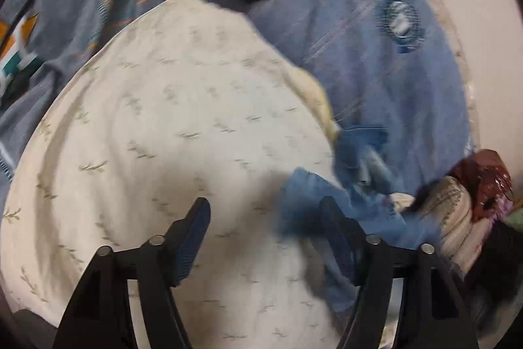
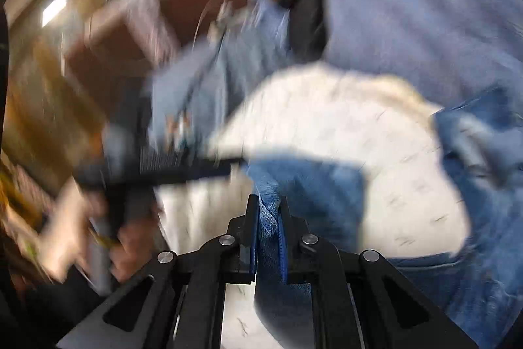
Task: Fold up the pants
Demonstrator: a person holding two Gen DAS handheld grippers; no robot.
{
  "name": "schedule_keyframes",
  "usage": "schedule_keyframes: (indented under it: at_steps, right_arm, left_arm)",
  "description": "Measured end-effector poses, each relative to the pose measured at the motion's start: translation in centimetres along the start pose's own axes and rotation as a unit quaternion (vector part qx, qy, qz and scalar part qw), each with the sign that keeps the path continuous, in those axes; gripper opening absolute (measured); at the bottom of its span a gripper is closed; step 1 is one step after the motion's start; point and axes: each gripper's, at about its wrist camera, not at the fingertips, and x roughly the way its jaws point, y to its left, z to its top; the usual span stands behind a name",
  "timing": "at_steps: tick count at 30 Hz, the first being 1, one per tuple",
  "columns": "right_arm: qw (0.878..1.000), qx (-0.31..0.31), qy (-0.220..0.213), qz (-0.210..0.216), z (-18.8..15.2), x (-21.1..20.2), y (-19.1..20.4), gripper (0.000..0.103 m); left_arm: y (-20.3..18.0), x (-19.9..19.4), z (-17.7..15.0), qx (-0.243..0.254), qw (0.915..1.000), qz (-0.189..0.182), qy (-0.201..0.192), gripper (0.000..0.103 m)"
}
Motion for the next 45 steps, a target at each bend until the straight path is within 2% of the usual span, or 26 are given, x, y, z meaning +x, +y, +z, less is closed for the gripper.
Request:
schedule_keyframes:
  at_steps: [3,4,5,6,8,10,12,13,14,17,19,20,21,22,23,24,25,28,30,32,34,36,38,40,43,45]
  right_arm:
    - [0.995,0.062,-0.034,-0.073,2.1,-1.6,-5.6,0.019]
    - [0.991,0.076,-0.019,-0.113,2.3,-0.9,-7.8,0.029]
    - [0.982,0.095,-0.006,-0.162,2.0,-0.1,-9.8,0.048]
    - [0.973,0.109,0.006,-0.202,1.5,0.6,-11.4,0.055]
    - [0.961,0.126,0.023,-0.244,0.5,1.1,-12.7,0.057]
    - [0.959,0.112,-0.002,-0.261,-0.9,-0.1,-11.0,0.057]
    - [0.959,0.091,-0.036,-0.266,-2.1,-2.1,-8.4,0.073]
    - [0.964,0.082,-0.059,-0.244,-2.7,-2.8,-6.8,0.084]
    - [0.975,0.065,-0.065,-0.203,-3.1,-2.8,-5.5,0.085]
    - [0.99,0.026,-0.021,-0.138,-3.2,0.6,-4.3,0.083]
    - [0.988,0.001,0.0,-0.153,-3.6,3.4,-4.3,0.083]
    - [0.985,-0.013,0.021,-0.171,-3.8,5.1,-4.4,0.076]
    - [0.982,-0.021,0.034,-0.183,-4.0,5.9,-4.5,0.06]
    - [0.977,-0.023,0.051,-0.204,-4.1,6.8,-4.5,0.015]
    - [0.978,-0.012,0.055,-0.203,-4.2,7.0,-4.5,0.007]
    - [0.982,0.004,0.043,-0.184,-4.4,6.4,-4.6,0.007]
    - [0.984,0.013,0.027,-0.174,-4.7,5.6,-4.4,0.007]
    - [0.985,0.035,0.014,-0.168,-6.2,4.2,-4.4,0.008]
    - [0.988,0.058,0.014,-0.146,-7.6,3.7,-4.3,0.007]
    - [0.99,0.07,0.007,-0.126,-8.5,3.8,-4.4,0.007]
    - [0.992,0.067,0.01,-0.109,-8.6,4.0,-4.2,0.007]
    - [0.993,0.055,0.008,-0.103,-8.2,3.9,-3.3,0.006]
    - [0.994,0.054,0.004,-0.097,-7.5,4.1,-2.5,0.006]
    - [0.996,0.049,-0.007,-0.081,-6.6,3.9,-1.0,0.006]
    - [0.998,0.042,-0.017,-0.043,-5.5,4.1,1.8,0.008]
    - [0.999,0.047,-0.005,-0.017,-5.5,5.5,3.2,0.011]
  left_arm:
    - [-0.6,0.0,-0.9,0.035,0.9989,0.032,0.004,0.069]
    - [-0.6,0.5,-1.0,0.039,0.9984,0.04,0.008,0.069]
    - [-1.2,1.1,-1.6,0.041,0.9982,0.04,0.013,0.069]
    - [-1.3,1.6,-1.8,0.046,0.998,0.039,0.02,0.069]
    - [-1.2,2.8,-1.6,0.067,0.9959,0.049,0.037,0.069]
    - [-1.6,3.5,-1.5,0.069,0.9941,0.055,0.064,0.069]
    - [-1.9,4.7,-0.8,0.053,0.9929,0.041,0.098,0.068]
    - [-1.7,5.7,0.0,0.044,0.9923,0.035,0.11,0.068]
    - [-1.7,6.2,0.8,0.038,0.9921,0.037,0.114,0.068]
    - [-4.1,6.8,2.8,0.035,0.9947,0.047,0.084,0.069]
    - [-4.1,6.2,1.6,0.046,0.9958,0.034,0.072,0.069]
    - [-3.4,6.2,1.3,0.04,0.9963,0.023,0.073,0.069]
    - [-2.7,6.3,0.8,0.029,0.9965,0.004,0.078,0.069]
    - [-3.9,6.4,-0.9,0.02,0.9962,-0.011,0.084,0.069]
    - [-3.0,7.0,-1.1,0.006,0.9944,-0.038,0.099,0.069]
    - [-3.6,8.0,-1.7,-0.009,0.9918,-0.06,0.112,0.069]
    - [-5.0,5.1,-4.8,-0.021,0.9893,-0.078,0.122,0.069]
    - [-4.3,5.6,-7.6,-0.072,0.9746,-0.143,0.157,0.07]
    - [-4.0,7.2,-9.4,-0.084,0.9693,-0.162,0.165,0.07]
    - [-4.3,7.9,-9.1,-0.071,0.9732,-0.154,0.155,0.068]
    - [-3.5,6.9,-8.5,-0.075,0.9814,-0.134,0.116,0.064]
    - [-2.6,4.6,-7.6,-0.081,0.9867,-0.12,0.074,0.042]
    - [-1.9,2.2,-6.5,-0.078,0.9906,-0.108,0.028,0.014]
    - [-2.2,-0.8,-6.9,-0.062,0.9915,-0.111,-0.029,0.007]
    - [-1.7,-5.7,-8.0,-0.05,0.9872,-0.103,-0.111,0.006]
    - [-0.6,-8.0,-8.7,-0.056,0.9852,-0.067,-0.148,0.006]
